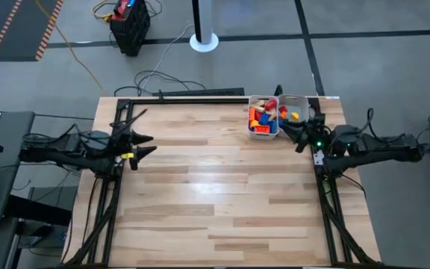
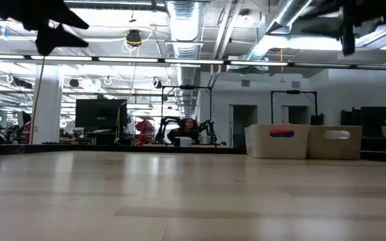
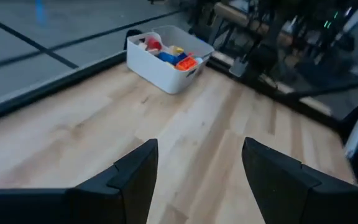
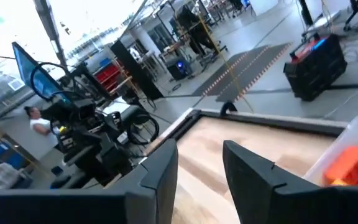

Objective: Sort blocks by size
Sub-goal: Return to Home Position

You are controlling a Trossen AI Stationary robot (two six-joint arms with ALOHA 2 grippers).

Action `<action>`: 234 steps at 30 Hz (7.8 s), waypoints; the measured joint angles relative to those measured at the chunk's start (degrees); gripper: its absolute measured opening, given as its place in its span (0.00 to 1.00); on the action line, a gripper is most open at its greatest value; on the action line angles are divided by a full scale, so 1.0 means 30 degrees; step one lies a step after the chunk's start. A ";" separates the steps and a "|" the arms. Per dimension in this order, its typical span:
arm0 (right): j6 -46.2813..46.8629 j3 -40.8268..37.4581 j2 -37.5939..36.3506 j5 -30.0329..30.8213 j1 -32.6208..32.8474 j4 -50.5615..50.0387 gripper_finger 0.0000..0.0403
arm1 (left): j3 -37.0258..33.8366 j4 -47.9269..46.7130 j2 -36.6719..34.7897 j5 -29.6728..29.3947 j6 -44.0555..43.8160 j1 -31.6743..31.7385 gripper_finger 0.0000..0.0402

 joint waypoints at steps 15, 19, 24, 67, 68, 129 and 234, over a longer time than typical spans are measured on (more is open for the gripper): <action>0.1332 -0.6207 -0.3134 -0.5580 -0.2400 0.5889 0.27 | -0.4208 0.2822 -0.1626 -0.2141 -0.4628 0.0000 0.56; 0.1423 -0.6892 -0.4051 -0.7294 -0.3617 0.6075 0.25 | -0.4925 0.2745 -0.3141 -0.2684 -0.5467 0.0000 0.56; 0.0786 -0.6952 -0.5937 -0.9405 -0.6164 0.5187 0.22 | -0.5322 0.2386 -0.5785 -0.3764 -0.5500 0.0000 0.53; 0.7149 -0.6823 -0.7554 -1.4780 -1.7540 0.4468 0.15 | -0.8429 0.2541 -0.7130 -0.3213 -0.1163 0.0001 0.17; 0.7136 -0.6784 -0.7264 -1.4271 -1.7233 0.4434 0.14 | -0.8429 0.2527 -0.7130 -0.3228 -0.0902 0.0003 0.17; -0.4296 -0.6484 -0.2889 -1.0673 -1.2459 -0.7717 0.09 | -0.8494 0.2401 -0.7122 -0.4934 0.1840 0.0000 0.17; -0.4300 -0.6491 -0.2891 -1.0652 -1.2459 -0.7958 0.09 | -0.8436 0.2439 -0.7122 -0.4905 0.1841 0.0000 0.17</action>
